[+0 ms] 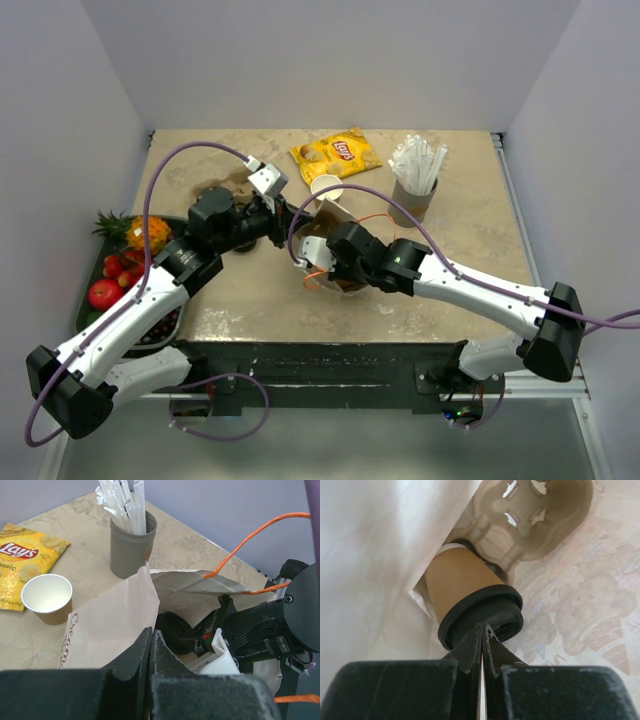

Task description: Pack the takeout coffee

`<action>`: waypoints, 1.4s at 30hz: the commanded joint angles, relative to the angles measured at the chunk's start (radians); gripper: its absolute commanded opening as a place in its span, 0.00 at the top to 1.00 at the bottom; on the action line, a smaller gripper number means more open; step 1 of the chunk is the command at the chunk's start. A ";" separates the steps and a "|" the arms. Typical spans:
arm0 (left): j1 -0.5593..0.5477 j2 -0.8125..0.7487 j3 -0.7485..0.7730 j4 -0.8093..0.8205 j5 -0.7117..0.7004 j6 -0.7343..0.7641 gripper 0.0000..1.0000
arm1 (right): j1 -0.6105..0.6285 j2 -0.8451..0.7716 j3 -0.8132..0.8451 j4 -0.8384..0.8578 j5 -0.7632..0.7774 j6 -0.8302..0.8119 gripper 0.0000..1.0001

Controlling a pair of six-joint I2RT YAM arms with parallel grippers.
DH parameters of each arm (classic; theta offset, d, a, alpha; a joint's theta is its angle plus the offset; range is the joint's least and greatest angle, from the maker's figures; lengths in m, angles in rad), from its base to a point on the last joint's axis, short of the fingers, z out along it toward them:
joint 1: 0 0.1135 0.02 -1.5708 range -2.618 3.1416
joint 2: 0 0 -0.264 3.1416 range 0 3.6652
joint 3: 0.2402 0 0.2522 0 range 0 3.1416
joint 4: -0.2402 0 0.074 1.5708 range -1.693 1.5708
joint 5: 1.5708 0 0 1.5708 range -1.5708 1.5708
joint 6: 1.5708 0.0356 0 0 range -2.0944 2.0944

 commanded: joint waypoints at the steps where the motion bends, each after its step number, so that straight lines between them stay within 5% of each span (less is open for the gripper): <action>1: -0.007 0.008 0.011 0.029 0.015 0.006 1.00 | 0.005 0.007 -0.019 -0.006 -0.050 -0.012 1.00; 13: -0.010 0.028 0.028 0.047 0.047 0.019 1.00 | 0.011 0.148 0.029 0.043 -0.153 -0.010 1.00; 29: -0.010 0.006 0.016 0.089 0.061 0.022 1.00 | 0.021 0.240 -0.106 0.106 -0.149 0.037 1.00; 36: -0.010 -0.014 0.015 0.081 0.063 0.039 1.00 | 0.018 0.136 -0.008 0.048 -0.109 0.022 1.00; 42: -0.012 -0.036 -0.002 0.089 0.081 0.031 1.00 | 0.018 -0.007 0.086 -0.024 -0.295 0.024 0.90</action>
